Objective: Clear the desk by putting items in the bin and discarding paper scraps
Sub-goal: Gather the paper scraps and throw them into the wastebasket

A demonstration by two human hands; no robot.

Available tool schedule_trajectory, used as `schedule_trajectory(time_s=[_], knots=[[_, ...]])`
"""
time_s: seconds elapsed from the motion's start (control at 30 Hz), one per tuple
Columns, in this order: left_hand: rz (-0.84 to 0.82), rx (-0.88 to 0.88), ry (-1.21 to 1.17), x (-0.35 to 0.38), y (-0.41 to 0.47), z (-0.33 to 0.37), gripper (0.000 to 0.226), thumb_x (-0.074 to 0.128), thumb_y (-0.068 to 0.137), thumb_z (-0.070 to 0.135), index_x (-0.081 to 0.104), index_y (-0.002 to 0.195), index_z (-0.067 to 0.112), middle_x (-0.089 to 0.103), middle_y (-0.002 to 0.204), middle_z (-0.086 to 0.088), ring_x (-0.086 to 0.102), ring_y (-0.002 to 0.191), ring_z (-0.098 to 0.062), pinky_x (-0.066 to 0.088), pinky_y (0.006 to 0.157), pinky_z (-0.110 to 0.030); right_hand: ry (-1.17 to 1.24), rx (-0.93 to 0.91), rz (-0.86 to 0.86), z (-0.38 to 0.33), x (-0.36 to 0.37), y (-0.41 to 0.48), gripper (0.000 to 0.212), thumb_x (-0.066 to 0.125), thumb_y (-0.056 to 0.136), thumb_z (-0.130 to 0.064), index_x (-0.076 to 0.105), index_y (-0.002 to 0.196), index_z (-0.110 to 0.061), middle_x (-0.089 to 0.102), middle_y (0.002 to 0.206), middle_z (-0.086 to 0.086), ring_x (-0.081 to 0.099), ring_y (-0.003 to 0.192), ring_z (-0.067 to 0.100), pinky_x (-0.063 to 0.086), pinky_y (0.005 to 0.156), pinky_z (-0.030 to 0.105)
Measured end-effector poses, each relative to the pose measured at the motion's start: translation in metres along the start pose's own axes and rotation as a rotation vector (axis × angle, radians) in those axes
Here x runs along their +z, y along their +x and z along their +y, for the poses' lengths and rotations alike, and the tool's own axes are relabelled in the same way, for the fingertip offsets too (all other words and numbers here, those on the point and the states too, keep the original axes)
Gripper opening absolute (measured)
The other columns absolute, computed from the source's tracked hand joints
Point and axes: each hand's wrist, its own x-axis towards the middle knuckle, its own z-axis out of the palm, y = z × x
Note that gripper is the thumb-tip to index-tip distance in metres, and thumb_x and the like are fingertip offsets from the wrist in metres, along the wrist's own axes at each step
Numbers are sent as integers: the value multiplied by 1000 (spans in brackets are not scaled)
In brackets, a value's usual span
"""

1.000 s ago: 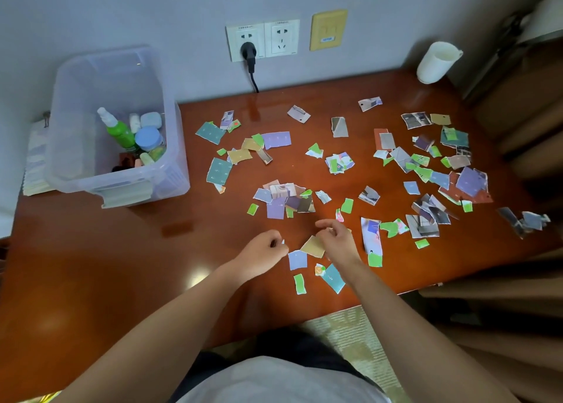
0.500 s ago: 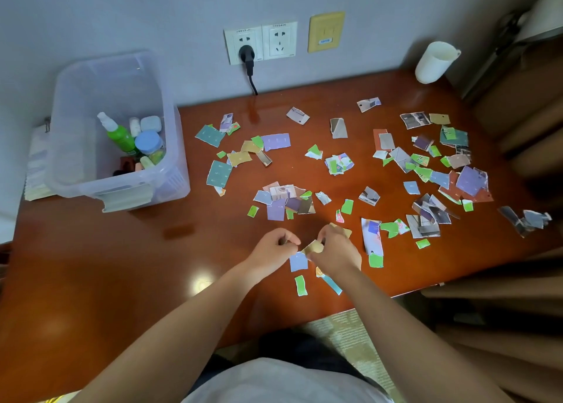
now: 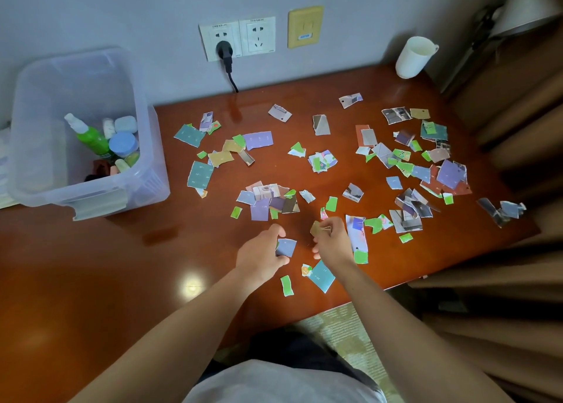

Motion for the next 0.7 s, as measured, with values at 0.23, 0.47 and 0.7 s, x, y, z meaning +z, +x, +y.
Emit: schedule_trajectory(time_s=[0.23, 0.47, 0.7], knots=[[-73, -7, 59, -5, 10, 4, 32, 72, 81, 37, 45, 94, 27, 63, 102, 3, 62, 91, -16, 49, 65, -21, -437, -96, 63, 3, -2, 10, 33, 53, 97, -30, 44, 128, -24, 60, 118, -3, 61, 99, 16, 47, 63, 23], [-149, 26, 7, -3, 15, 6, 23, 62, 88, 34, 45, 79, 23, 51, 75, 7, 51, 69, -14, 35, 54, -20, -579, -83, 89, -2, -2, 13, 31, 61, 92, -29, 49, 119, -22, 58, 114, -2, 59, 96, 16, 42, 59, 24], [-318, -263, -688, -9, 19, 25, 19, 52, 90, 18, 43, 74, 14, 43, 67, 0, 42, 60, -10, 34, 52, -19, -616, -104, 99, -6, -8, 15, 22, 64, 88, -38, 49, 93, -22, 51, 99, -1, 57, 78, 15, 40, 55, 24]])
